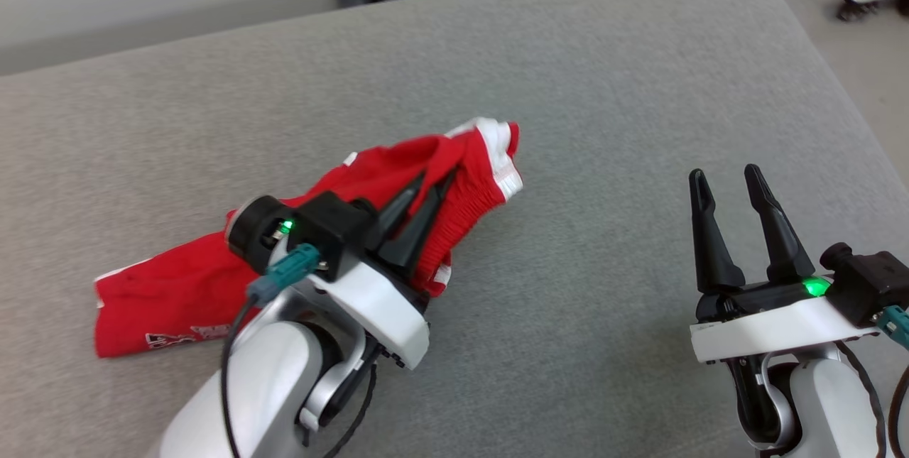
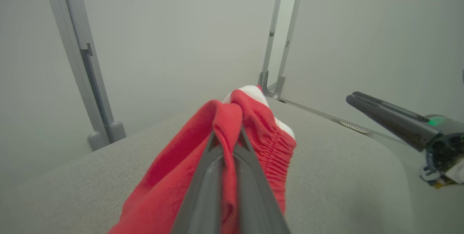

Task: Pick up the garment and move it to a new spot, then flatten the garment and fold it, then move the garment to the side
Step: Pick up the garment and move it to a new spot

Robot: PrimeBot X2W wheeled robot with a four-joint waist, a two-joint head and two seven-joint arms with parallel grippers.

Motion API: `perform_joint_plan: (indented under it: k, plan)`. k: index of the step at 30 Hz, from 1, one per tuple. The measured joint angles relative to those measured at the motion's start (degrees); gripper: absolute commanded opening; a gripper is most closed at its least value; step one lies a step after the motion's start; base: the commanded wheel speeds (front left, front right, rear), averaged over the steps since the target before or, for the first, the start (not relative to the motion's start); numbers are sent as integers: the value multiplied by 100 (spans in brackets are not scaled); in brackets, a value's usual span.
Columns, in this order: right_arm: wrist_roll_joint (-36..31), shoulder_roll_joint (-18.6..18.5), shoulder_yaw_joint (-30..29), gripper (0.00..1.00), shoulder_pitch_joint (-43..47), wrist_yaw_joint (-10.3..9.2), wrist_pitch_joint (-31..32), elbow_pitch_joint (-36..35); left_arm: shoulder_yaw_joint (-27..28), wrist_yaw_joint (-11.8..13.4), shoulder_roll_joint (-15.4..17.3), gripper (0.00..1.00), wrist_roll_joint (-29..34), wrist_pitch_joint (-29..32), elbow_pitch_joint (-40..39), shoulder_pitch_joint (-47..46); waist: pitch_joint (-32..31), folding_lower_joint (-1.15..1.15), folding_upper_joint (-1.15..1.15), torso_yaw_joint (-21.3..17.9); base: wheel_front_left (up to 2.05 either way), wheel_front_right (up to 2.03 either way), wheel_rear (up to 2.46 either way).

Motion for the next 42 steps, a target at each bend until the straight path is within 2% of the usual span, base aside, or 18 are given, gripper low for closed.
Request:
perform_joint_plan:
  k: [7,8,9,13,18,22,26,34,42]
  plan:
    - [182,1,58,100,-37,0,-101,135,-341,-279,-305,2,-59,-5,1115,-132,418,0,0,-490,0,0,0]
    - [189,1,58,100,-44,0,-103,146,-353,-293,-314,43,-60,-31,1252,-172,464,0,0,-530,0,0,0]
    - [191,1,55,100,-45,0,-104,158,-354,-314,-332,100,-69,-51,1357,-181,500,0,0,-559,0,0,0]
    - [187,1,16,100,-62,0,-121,218,-416,-488,-410,100,-125,-191,1617,-263,533,0,0,-522,0,0,0]
    - [86,5,-57,100,-77,0,-130,244,-300,-498,-480,100,-172,-535,1660,-320,403,0,0,-276,0,0,0]
    - [-35,4,-142,100,-70,0,-145,257,-45,-374,-457,100,-292,-794,1661,-314,247,0,0,4,0,0,0]
    - [-158,5,-169,100,-60,0,-143,274,330,-182,-300,100,-446,-1061,1752,-275,89,0,0,333,0,0,0]
    - [-342,10,-253,100,57,0,34,261,1168,204,167,100,-728,-1455,1827,194,-235,0,0,951,0,0,0]
    - [-566,10,-409,100,360,0,264,105,1715,471,605,100,-858,-1594,1434,1040,-544,0,0,1352,0,0,0]
